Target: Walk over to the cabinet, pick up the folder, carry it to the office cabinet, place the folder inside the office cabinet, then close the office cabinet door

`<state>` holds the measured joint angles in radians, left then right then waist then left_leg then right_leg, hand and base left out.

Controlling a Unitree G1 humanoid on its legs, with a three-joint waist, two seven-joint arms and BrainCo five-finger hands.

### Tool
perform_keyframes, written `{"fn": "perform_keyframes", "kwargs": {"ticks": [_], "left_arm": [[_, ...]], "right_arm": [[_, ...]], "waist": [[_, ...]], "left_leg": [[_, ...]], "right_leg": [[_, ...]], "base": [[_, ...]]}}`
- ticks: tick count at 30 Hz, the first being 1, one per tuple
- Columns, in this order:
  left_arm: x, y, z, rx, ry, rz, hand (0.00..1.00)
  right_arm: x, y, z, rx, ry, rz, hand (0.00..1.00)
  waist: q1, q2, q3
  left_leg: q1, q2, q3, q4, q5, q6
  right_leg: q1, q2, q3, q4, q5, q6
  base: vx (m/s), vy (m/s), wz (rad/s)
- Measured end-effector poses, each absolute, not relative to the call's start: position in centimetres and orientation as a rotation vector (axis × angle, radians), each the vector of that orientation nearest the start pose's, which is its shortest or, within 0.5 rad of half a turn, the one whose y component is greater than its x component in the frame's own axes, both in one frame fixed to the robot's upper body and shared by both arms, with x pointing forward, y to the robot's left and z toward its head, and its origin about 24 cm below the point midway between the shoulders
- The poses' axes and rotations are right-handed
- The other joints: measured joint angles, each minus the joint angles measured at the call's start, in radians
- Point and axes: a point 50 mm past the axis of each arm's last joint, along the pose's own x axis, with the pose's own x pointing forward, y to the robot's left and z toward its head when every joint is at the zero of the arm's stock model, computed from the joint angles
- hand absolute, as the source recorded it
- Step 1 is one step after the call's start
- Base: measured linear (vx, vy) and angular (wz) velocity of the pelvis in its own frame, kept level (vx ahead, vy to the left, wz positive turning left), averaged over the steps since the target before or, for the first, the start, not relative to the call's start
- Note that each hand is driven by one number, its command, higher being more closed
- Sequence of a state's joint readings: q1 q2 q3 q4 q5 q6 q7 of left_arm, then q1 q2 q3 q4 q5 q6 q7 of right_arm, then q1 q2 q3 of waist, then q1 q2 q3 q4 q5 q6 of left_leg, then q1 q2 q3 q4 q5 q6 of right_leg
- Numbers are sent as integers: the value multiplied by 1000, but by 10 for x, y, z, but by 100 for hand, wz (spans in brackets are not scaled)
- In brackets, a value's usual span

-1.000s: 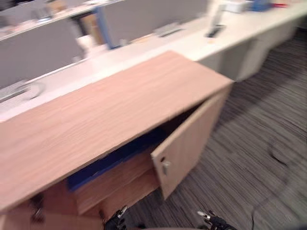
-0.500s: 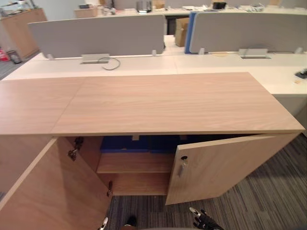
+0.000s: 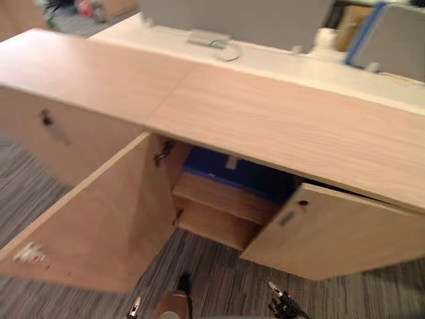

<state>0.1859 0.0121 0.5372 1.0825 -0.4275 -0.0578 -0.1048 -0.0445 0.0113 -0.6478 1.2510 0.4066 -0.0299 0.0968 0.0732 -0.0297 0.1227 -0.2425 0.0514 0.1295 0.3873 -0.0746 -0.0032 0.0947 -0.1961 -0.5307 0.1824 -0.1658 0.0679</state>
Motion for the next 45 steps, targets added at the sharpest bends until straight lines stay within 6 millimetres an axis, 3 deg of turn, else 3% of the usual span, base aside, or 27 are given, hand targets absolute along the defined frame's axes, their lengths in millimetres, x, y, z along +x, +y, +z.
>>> {"fn": "perform_keyframes", "kwargs": {"ticks": [2, 4, 6, 13, 15, 16, 17, 18, 20, 23, 26, 28, 30, 32, 34, 35, 36, 37, 38, 39, 40, 41, 42, 43, 45], "left_arm": [[24, 215, -169, -647, 1025, 754, 0], [27, 216, -168, -620, 1031, 721, 0], [28, 214, -169, -617, 1040, 709, 0], [24, 215, -170, -596, 1062, 694, 0], [23, 214, -170, -593, 1072, 692, 0], [22, 213, -170, -593, 1074, 693, 0], [22, 213, -170, -592, 1072, 690, 0], [25, 214, -169, -587, 1055, 687, 0], [26, 218, -168, -582, 1032, 701, 0], [28, 219, -167, -588, 1015, 716, 0], [31, 217, -167, -580, 1007, 705, 0], [35, 218, -165, -555, 997, 684, 0], [53, 219, -161, -520, 954, 633, 0], [81, 221, -154, -469, 889, 560, 0], [106, 213, -145, -410, 839, 453, 0], [107, 209, -144, -390, 837, 422, 0], [107, 206, -141, -357, 832, 386, 0], [117, 211, -134, -307, 792, 348, 0], [131, 217, -126, -260, 753, 313, 0], [139, 223, -120, -230, 724, 296, 0], [142, 238, -113, -177, 701, 306, 0], [131, 253, -114, -146, 736, 346, 0], [129, 261, -112, -114, 748, 356, 0], [137, 272, -106, -56, 741, 351, 0], [158, 285, -86, 95, 691, 333, 0]], "right_arm": [[90, -194, -169, 792, 982, -708, 0], [88, -194, -170, 795, 989, -712, 0], [88, -195, -169, 792, 983, -715, 0], [83, -194, -171, 780, 1002, -710, 0], [75, -199, -171, 768, 1009, -726, 0], [75, -200, -171, 762, 1006, -728, 0], [68, -202, -171, 734, 1007, -722, 0], [62, -201, -171, 698, 1026, -693, 0], [58, -194, -173, 689, 1047, -666, 0], [61, -187, -173, 701, 1047, -652, 0], [60, -190, -173, 668, 1057, -639, 0], [63, -190, -172, 658, 1051, -623, 0], [70, -190, -170, 630, 1034, -589, 0], [73, -190, -169, 621, 1027, -581, 0], [79, -194, -167, 600, 1013, -580, 0], [82, -198, -165, 593, 993, -584, 0], [84, -207, -162, 577, 960, -598, 0], [81, -212, -162, 603, 946, -642, 0], [80, -212, -163, 626, 948, -660, 0], [78, -208, -164, 654, 949, -676, 0], [80, -212, -163, 676, 931, -703, 0], [76, -217, -163, 692, 928, -737, 0], [73, -216, -165, 707, 933, -760, 0], [66, -212, -167, 730, 962, -772, 0], [49, -208, -170, 746, 1004, -799, 0]], "waist": [[-4, 13, 3], [-14, 3, -9], [-31, 17, -22], [-32, 15, -23], [-50, 22, -21], [-56, 28, -21], [-60, 26, -30], [-63, 30, -32], [-53, 3, -48], [-32, -14, -62], [-23, -4, -64], [-17, -2, -50], [-23, 0, -28], [-36, -10, 0], [-39, 2, 21], [-40, 19, 23], [-42, 66, 15], [-53, 77, -3], [-65, 42, -10], [-67, 22, -14], [-49, 33, -7], [-53, 80, -11], [-58, 73, -5], [-64, 54, -1], [-67, 53, -20]], "left_leg": [[39, -37, -24, -96, 21, 16], [140, -99, -51, -337, 146, 26], [194, -114, -81, -483, 223, 25], [219, -135, -103, -483, 222, 27], [225, -138, -147, -483, 216, 34], [227, -137, -166, -482, 215, 35], [232, -135, -201, -481, 213, 36], [244, -135, -232, -477, 215, 37], [239, -143, -265, -477, 223, 40], [208, -144, -294, -477, 239, 20], [190, -125, -325, -482, 244, 10], [180, -113, -347, -481, 241, 6], [129, -103, -330, -436, 219, 25], [67, -85, -197, -352, 148, 58], [-50, 1, 66, -8, 51, 66], [-60, 46, 126, 115, 24, 74], [-52, 62, 138, 139, -20, 63], [-48, 25, 99, 53, -28, 58], [-41, -31, 72, -41, 16, 52], [-55, -45, 89, -33, -23, 31], [-105, 32, 87, 199, -121, 45], [-53, 111, 23, 175, -178, -45], [-30, 87, 10, 142, -180, -38], [-10, 69, 17, 90, -140, -36], [18, 41, 14, -66, -41, -23]], "right_leg": [[1, -5, 10, -9, 2, 3], [9, -16, 39, -47, 12, -11], [11, -14, 24, -57, 15, -6], [64, -16, -4, -84, 29, 15], [61, -28, 11, -3, 16, -4], [50, -33, 41, 47, 6, -22], [10, -40, 152, 160, -10, -48], [-17, -32, 267, 215, -32, -43], [-5, -17, 347, 190, -45, -25], [29, 2, 322, 100, -42, -24], [47, 27, 283, 78, -42, -23], [57, 41, 253, 77, -42, -23], [57, 51, 194, 86, -41, -23], [54, 43, 122, 92, -35, -29], [59, 18, 59, 110, -44, -39], [60, 16, 43, 131, -46, -37], [49, 26, 43, 181, -55, -27], [12, 25, 53, 190, -97, -38], [-1, 9, 82, 131, -88, -53], [-1, -10, 95, 79, -73, -61], [-2, 3, 113, 40, -60, -14], [-7, 39, 127, 30, -40, 16], [-9, 36, 131, 29, -36, 19], [-16, 23, 137, 24, -11, 12], [-60, 27, 163, -31, 63, -5]], "base": [[53, 94, 31], [57, 33, 52], [48, 7, 41], [28, -9, 11], [32, 3, 51], [-3, 43, 79], [19, 52, 92], [33, 36, 92], [55, -32, 62], [10, -165, 33], [-45, -165, 32], [-88, -178, 50], [-121, -104, 96], [-118, -41, 117], [-37, 45, 78], [74, 129, 35], [71, 168, 49], [-4, 174, 89], [-39, 146, 100], [28, 90, 47], [112, 122, -25], [110, 144, -46], [43, 190, -30], [-36, 137, 8], [-93, 83, 18]]}}
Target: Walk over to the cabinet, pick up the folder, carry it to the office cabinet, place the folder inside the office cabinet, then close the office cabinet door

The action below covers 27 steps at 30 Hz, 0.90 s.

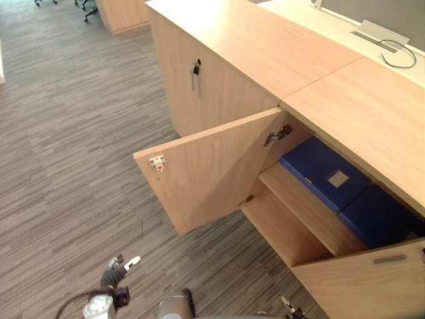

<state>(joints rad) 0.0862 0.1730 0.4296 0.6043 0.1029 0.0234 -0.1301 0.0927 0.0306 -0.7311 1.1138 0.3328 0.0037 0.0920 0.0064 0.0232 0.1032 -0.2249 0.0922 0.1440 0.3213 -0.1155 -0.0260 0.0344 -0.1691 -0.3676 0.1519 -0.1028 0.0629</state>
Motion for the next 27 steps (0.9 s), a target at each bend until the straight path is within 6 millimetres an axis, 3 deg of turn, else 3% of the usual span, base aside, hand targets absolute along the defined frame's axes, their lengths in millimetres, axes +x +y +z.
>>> {"fn": "perform_keyframes", "kwargs": {"ticks": [3, 6, 11, 19, 24, 27], "left_arm": [[180, 292, -57, 241, 585, 327, 0], [193, 292, -38, 357, 529, 323, 0], [212, 277, -14, 506, 431, 291, 0], [251, 264, 12, 580, 303, 289, 0], [282, 285, 23, 665, 326, 309, 0], [288, 300, 18, 682, 398, 327, 0]], "right_arm": [[48, -207, -170, 769, 989, -819, 0], [40, -207, -171, 767, 1003, -820, 0], [38, -207, -169, 741, 1004, -782, 0], [22, -207, -170, 706, 1044, -772, 0], [13, -204, -172, 712, 1078, -783, 0], [12, -204, -172, 718, 1086, -787, 0]], "waist": [[0, -3, -8], [-8, 5, -32], [-20, 3, -47], [-46, -1, -79], [-59, -11, -85], [-64, -14, -84]], "left_leg": [[70, -15, 25, -188, 113, 1], [168, -16, 59, -387, 211, -6], [176, -8, 106, -416, 232, -7], [182, 5, 125, -416, 252, -17], [194, 4, 139, -416, 253, -18], [200, -1, 155, -415, 253, -20]], "right_leg": [[-18, -1, 31, -27, 72, 9], [-28, 11, 50, -29, 74, 11], [-45, 24, 90, -52, 69, 5], [-47, 43, 94, -76, 47, 2], [-35, 41, 104, -90, 55, -6], [-35, 45, 128, -97, 67, 5]], "base": [[-97, -14, -16], [-104, -74, -33], [-160, -65, -31], [-104, -34, -7], [16, 8, -7], [66, 8, -21]]}}
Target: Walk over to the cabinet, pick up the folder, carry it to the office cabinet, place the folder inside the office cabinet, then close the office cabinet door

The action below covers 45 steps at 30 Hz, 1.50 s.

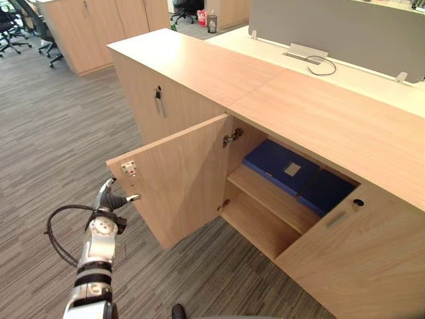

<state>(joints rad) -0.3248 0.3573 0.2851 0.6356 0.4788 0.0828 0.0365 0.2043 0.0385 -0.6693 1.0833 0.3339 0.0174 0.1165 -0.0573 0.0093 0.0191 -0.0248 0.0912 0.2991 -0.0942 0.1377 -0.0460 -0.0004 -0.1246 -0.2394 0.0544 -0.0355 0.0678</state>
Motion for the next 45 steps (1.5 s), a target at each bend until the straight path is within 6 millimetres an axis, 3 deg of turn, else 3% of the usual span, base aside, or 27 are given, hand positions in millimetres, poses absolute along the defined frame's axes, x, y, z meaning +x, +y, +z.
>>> {"fn": "perform_keyframes", "kwargs": {"ticks": [5, 9, 14, 19, 22, 24, 27, 31, 34, 35, 37, 38, 40, 42, 44, 45], "left_arm": [[286, 342, 9, 553, 569, 429, 0], [281, 357, 12, 454, 588, 490, 0], [277, 359, 6, 392, 610, 489, 0], [296, 340, 13, 515, 576, 401, 0], [310, 311, 14, 588, 514, 317, 0], [309, 292, 7, 616, 488, 260, 0], [292, 257, -27, 612, 539, 129, 0], [251, 197, -80, 674, 663, -196, 0], [216, 131, -103, 697, 652, -566, 0], [211, 120, -104, 697, 634, -635, 0], [195, 72, -94, 667, 523, -917, 0], [190, 59, -88, 641, 483, -988, 0], [168, 12, -65, 455, 366, -1200, 0], [164, -8, -48, 242, 346, -1249, 0], [166, -14, -36, 73, 338, -1237, 0], [170, -13, -32, 3, 338, -1201, 0]], "right_arm": [[6, -202, -174, 738, 1116, -807, 0], [-2, -207, -174, 777, 1107, -862, 0], [-8, -212, -174, 793, 1100, -901, 0], [-12, -211, -174, 793, 1106, -903, 0], [-18, -211, -174, 788, 1117, -913, 0], [-15, -212, -174, 784, 1113, -915, 0], [4, -211, -174, 785, 1087, -886, 0], [33, -207, -174, 782, 1052, -832, 0], [43, -202, -173, 760, 1048, -801, 0], [45, -200, -173, 758, 1043, -794, 0], [50, -193, -173, 764, 1039, -774, 0], [50, -191, -173, 767, 1042, -771, 0], [51, -186, -173, 748, 1052, -740, 0], [58, -183, -172, 717, 1051, -687, 0], [63, -179, -171, 689, 1054, -637, 0], [63, -176, -171, 670, 1066, -611, 0]], "waist": [[-17, -5, 4], [-23, -3, 8], [-27, -3, 10], [-27, -11, 23], [-7, -12, 27], [-2, -14, 28], [1, -17, 29], [5, -22, 32], [1, -39, 39], [-2, -46, 43], [-10, -63, 52], [-11, -69, 56], [-10, -93, 66], [-4, -99, 65], [-5, -105, 62], [-10, -120, 64]], "left_leg": [[48, -3, 73, 5, -9, -10], [64, 3, 94, 5, -15, -19], [73, 10, 103, 0, -25, -21], [70, 9, 92, 0, -29, -23], [41, -2, 51, 0, -21, -14], [31, -15, 24, 0, -16, -6], [32, -40, 11, 0, -12, 0], [47, -73, 3, 1, -19, 11], [80, -87, 7, 0, -28, 24], [83, -87, 11, 0, -30, 30], [99, -86, 27, 4, -29, 46], [108, -86, 33, 4, -32, 50], [119, -85, 69, 1, -53, 73], [116, -77, 122, 0, -68, 67], [115, -70, 187, 0, -93, 43], [114, -72, 232, 56, -108, 61]], "right_leg": [[16, 0, 63, -3, 1, -1], [15, 6, 88, -1, 1, -2], [0, 14, 108, 13, 1, -5], [-3, 13, 104, 14, -5, -15], [-8, -1, 66, 11, -6, -14], [1, -13, 42, 9, -4, -12], [21, -36, 21, 4, -2, -9], [40, -67, 20, 7, 0, -5], [60, -89, 18, 32, 1, -4], [60, -91, 19, 39, 3, 0], [54, -100, 24, 84, 16, 19], [53, -102, 24, 95, 17, 20], [36, -108, 26, 129, 19, 22], [6, -111, 17, 135, 38, 16], [-9, -123, -88, 120, 54, 5], [-14, -149, -133, 109, 46, 4]], "base": [[78, -3, -37], [-13, -14, -23], [-93, 5, -10], [-81, 15, 4], [-19, 33, 38], [35, 60, 45], [43, 77, 28], [20, 99, 9], [-33, 68, -2], [-57, 40, -13], [-74, 30, -20], [-107, 27, -26], [-133, 19, -40], [-119, 9, -64], [-98, 0, -63], [-89, -51, -37]]}}
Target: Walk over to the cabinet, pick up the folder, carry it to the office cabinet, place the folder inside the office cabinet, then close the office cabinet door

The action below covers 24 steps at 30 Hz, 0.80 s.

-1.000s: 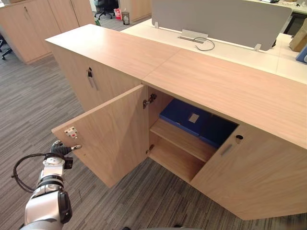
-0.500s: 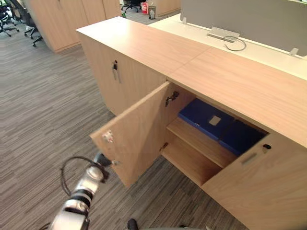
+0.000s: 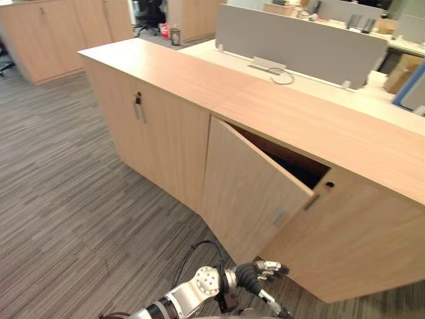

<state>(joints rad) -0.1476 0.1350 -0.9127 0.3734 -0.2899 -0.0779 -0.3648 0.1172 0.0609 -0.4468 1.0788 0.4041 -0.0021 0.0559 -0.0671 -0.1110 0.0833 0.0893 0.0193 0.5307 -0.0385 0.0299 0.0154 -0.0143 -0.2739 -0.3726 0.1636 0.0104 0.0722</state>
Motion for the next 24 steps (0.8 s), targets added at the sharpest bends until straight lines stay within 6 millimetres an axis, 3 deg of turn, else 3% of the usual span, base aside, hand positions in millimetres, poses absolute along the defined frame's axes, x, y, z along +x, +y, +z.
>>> {"fn": "perform_keyframes", "kwargs": {"ticks": [1, 2, 3, 4, 5, 6, 9, 13, 16, 17, 18, 20, 22, 23, 24], "left_arm": [[173, -14, -29, -87, 343, -1150, 0], [172, -11, -30, -153, 357, -1099, 0], [172, -10, -31, -174, 362, -1072, 0], [178, -2, -32, -206, 364, -1003, 0], [183, 3, -35, -250, 378, -926, 0], [184, 4, -37, -279, 392, -892, 0], [186, 41, -73, -340, 561, -682, 0], [170, 101, -117, -411, 764, -361, 0], [143, 141, -142, -375, 902, -170, 0], [131, 156, -150, -356, 957, -96, 0], [115, 170, -157, -330, 1014, -20, 0], [98, 186, -162, -295, 1068, 82, 0], [89, 198, -164, -301, 1078, 185, 0], [85, 201, -164, -326, 1070, 249, 0], [83, 202, -164, -344, 1054, 287, 0]], "right_arm": [[63, -182, -170, 646, 1055, -604, 0], [54, -186, -171, 635, 1073, -623, 0], [50, -187, -171, 630, 1081, -632, 0], [44, -184, -173, 614, 1110, -613, 0], [44, -186, -172, 603, 1104, -612, 0], [42, -192, -171, 601, 1089, -628, 0], [36, -189, -173, 611, 1112, -631, 0], [22, -190, -176, 616, 1167, -653, 0], [20, -195, -176, 611, 1179, -653, 0], [23, -198, -176, 606, 1175, -653, 0], [26, -201, -176, 624, 1163, -678, 0], [33, -202, -175, 643, 1137, -690, 0], [40, -204, -174, 657, 1114, -699, 0], [42, -204, -174, 672, 1100, -715, 0], [44, -205, -174, 676, 1090, -717, 0]], "waist": [[-4, 7, 13], [6, 18, -6], [6, 15, -19], [7, -9, -26], [13, 11, -22], [15, 40, -28], [8, 38, -54], [-14, 38, -63], [-23, 57, -84], [-17, 78, -92], [-10, 99, -106], [0, 111, -104], [4, 129, -93], [9, 134, -87], [17, 128, -84]], "left_leg": [[-32, 48, 28, 95, -23, -1], [-29, 52, 53, 82, -26, -7], [-22, 47, 67, 54, -25, -14], [-26, 43, 90, 137, -56, -4], [-40, 93, 79, 304, -148, -5], [-19, 113, 74, 262, -201, -33], [17, 111, 152, 177, -179, -70], [36, 126, 185, 159, -163, -102], [32, 193, 209, 222, -192, -143], [15, 244, 223, 298, -219, -148], [1, 295, 221, 371, -230, -138], [-9, 359, 196, 474, -236, -135], [-40, 414, 126, 604, -228, -105], [-84, 442, 36, 733, -188, -53], [-120, 444, -31, 798, -166, -47]], "right_leg": [[4, -9, -50, 32, -18, -7], [6, -33, -123, 40, -28, -22], [6, -42, -157, 33, -35, -33], [-6, -73, -198, 22, -27, -44], [-9, -53, -222, 25, -26, -46], [-4, -26, -234, 17, -25, -45], [-10, 15, -223, -52, 7, -76], [-2, 74, -172, -144, 86, -57], [-8, 132, -137, -159, 95, -61], [-16, 162, -117, -158, 84, -71], [-19, 195, -104, -156, 75, -78], [-7, 233, -74, -155, 64, -87], [19, 260, -54, -155, 43, -92], [43, 271, -36, -156, 30, -96], [54, 262, -22, -157, 24, -99]], "base": [[-103, -72, -45], [-72, -79, -35], [38, 37, -50], [154, 44, -61], [222, 46, -71], [172, -13, -87], [60, 0, -76], [62, -81, -43], [161, -127, -34], [315, -170, -63], [347, -176, -66], [341, -167, -65], [276, -167, -45], [194, -132, -28], [214, -73, -47]]}}
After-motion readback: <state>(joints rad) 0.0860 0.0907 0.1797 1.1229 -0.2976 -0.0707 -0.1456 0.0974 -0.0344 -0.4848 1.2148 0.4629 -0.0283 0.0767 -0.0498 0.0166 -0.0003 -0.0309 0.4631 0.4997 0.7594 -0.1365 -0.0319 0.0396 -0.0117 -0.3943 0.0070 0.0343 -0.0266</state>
